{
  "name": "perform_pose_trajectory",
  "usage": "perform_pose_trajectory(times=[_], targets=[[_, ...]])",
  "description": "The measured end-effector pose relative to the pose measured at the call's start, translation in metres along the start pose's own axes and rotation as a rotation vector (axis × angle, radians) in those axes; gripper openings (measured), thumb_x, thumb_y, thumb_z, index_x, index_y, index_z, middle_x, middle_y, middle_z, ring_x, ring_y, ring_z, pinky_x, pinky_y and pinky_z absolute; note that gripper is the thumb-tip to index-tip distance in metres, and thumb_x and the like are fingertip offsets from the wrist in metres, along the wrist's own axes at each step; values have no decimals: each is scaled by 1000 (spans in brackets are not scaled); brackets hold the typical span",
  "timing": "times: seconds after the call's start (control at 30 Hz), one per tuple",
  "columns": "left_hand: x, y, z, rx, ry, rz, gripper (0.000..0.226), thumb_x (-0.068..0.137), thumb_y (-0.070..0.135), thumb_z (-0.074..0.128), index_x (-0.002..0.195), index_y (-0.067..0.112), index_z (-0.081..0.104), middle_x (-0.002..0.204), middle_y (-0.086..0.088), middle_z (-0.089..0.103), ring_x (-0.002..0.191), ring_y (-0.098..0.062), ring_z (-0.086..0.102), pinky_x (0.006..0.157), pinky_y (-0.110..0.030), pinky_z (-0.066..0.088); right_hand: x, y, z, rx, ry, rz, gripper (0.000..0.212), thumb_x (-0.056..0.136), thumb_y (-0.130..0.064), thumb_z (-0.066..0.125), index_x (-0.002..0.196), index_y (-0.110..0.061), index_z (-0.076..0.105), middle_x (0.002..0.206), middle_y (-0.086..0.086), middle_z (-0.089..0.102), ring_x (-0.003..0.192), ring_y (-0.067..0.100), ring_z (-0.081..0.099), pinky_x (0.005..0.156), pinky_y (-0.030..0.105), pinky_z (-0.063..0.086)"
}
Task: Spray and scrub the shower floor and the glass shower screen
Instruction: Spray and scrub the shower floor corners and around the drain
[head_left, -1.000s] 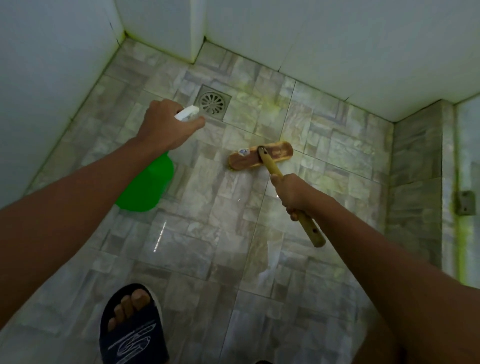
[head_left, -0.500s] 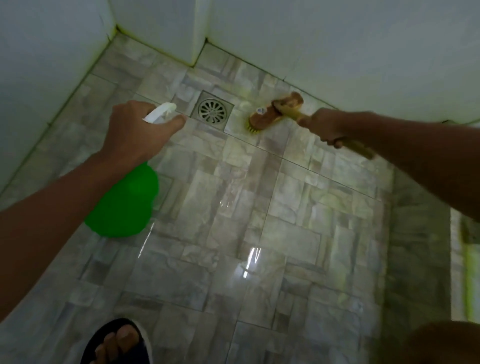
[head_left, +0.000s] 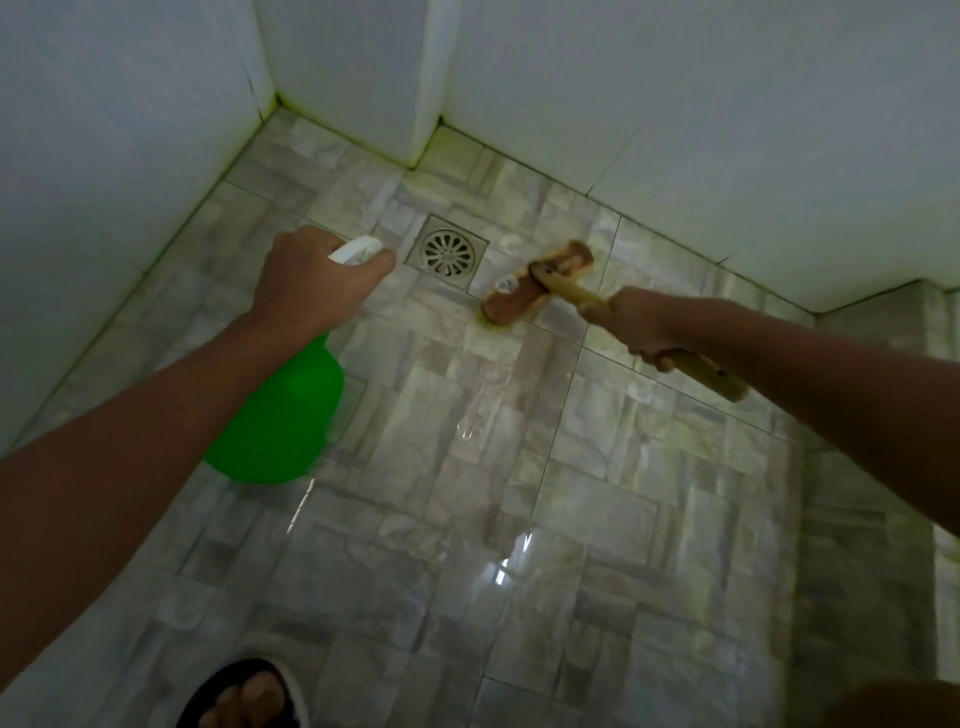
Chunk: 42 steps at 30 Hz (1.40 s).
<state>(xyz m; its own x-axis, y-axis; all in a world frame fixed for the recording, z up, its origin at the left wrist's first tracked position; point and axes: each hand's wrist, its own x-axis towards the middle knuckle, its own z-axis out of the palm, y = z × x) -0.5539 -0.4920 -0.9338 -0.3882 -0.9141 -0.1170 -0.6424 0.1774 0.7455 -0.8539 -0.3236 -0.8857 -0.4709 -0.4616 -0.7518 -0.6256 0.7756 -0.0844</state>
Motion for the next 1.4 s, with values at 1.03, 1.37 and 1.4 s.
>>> perform_pose_trajectory(times=[1.03,1.37,1.4], targets=[[-2,-33,-57,49,187,63,58,87,43,81,58,3,52,57,-12,51,55,-25,47,53,-31,31,49,-152,-71,-221,351,-307,49,105,-45,29,105,-3,55,103,21,60,61,28,62,46,30,49],[4,-41,-46,-15,115,130,60,81,51,79,51,16,41,51,-3,44,50,-22,42,56,-29,33,69,-171,-65,-300,221,-264,44,105,-36,26,82,-5,47,60,18,54,38,22,47,47,28,43],[5,-41,-46,-19,110,123,60,82,49,81,50,18,40,51,-2,43,51,-21,43,57,-29,34,66,-169,-62,-273,198,-268,41,106,-31,25,77,-10,46,60,19,55,41,23,49,50,30,45]])
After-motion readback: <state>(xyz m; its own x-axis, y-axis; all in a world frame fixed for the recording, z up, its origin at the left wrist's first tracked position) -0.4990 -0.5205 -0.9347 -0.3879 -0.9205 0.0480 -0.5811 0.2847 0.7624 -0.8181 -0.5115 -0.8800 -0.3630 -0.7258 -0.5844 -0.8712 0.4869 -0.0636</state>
